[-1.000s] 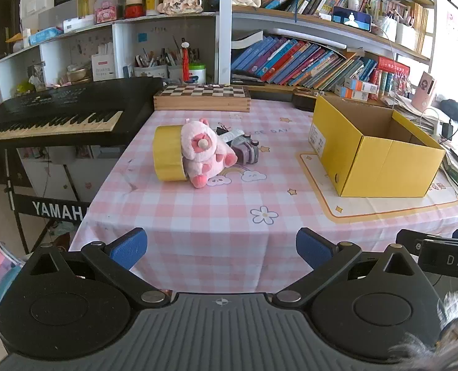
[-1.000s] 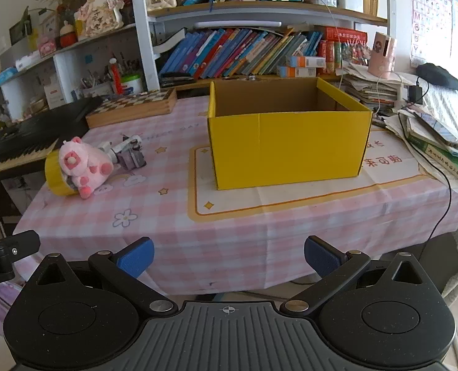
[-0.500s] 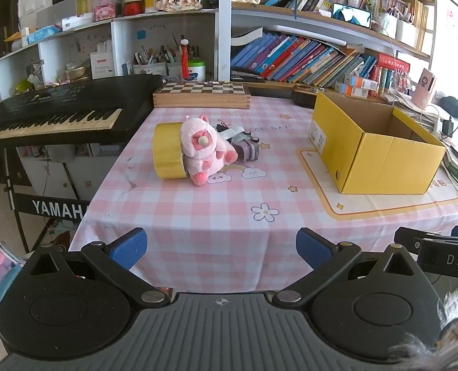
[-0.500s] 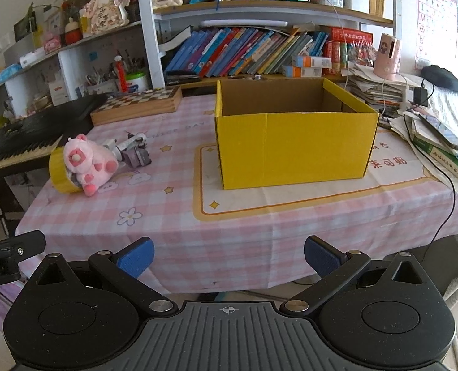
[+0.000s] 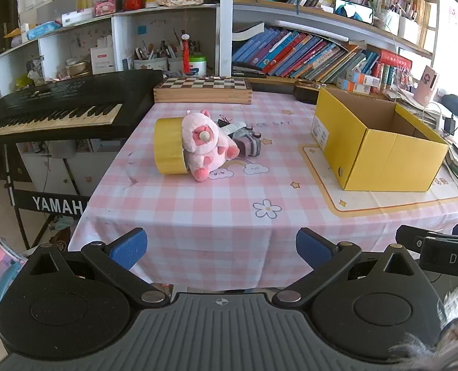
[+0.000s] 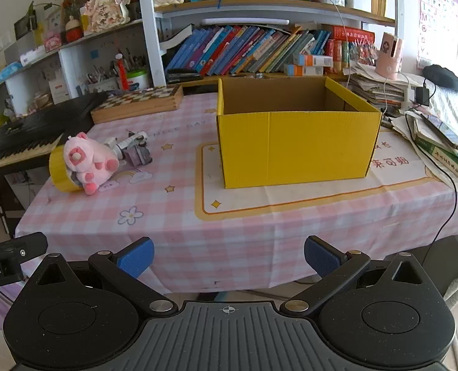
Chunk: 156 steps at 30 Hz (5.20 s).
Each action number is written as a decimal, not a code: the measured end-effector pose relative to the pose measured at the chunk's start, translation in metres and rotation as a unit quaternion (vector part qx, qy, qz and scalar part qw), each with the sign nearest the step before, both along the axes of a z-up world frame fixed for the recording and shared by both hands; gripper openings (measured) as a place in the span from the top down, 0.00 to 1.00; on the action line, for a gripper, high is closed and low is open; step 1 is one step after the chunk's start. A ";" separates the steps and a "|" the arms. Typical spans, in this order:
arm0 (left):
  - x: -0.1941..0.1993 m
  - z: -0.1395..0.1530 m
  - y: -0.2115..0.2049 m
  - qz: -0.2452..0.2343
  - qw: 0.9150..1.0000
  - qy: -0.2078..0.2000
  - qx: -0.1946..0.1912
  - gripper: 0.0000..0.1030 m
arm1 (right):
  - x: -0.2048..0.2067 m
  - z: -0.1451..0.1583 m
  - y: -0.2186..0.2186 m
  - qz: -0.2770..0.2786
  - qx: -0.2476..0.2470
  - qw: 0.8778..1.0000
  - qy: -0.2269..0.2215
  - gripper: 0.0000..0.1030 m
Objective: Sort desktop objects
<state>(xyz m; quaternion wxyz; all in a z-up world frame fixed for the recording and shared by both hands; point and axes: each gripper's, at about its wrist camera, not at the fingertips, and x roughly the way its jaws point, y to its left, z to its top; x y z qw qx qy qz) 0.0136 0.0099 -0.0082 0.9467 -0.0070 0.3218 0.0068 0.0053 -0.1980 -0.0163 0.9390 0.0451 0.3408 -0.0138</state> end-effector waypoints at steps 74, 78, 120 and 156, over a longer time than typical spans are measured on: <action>-0.011 0.004 0.023 0.012 1.000 0.003 -0.001 0.00 | -0.004 0.011 0.042 0.100 0.006 0.995 -0.015 0.00; -0.012 0.003 0.028 0.022 1.000 0.004 -0.004 0.00 | -0.001 0.010 0.047 0.114 0.006 0.993 -0.011 0.00; 0.102 -0.008 0.067 0.115 0.993 0.018 -0.034 0.02 | 0.147 -0.003 0.087 0.244 0.007 0.970 0.013 0.18; 0.178 -0.009 0.102 0.140 0.988 0.027 -0.066 0.02 | 0.248 -0.036 0.152 0.391 -0.027 0.919 0.032 0.37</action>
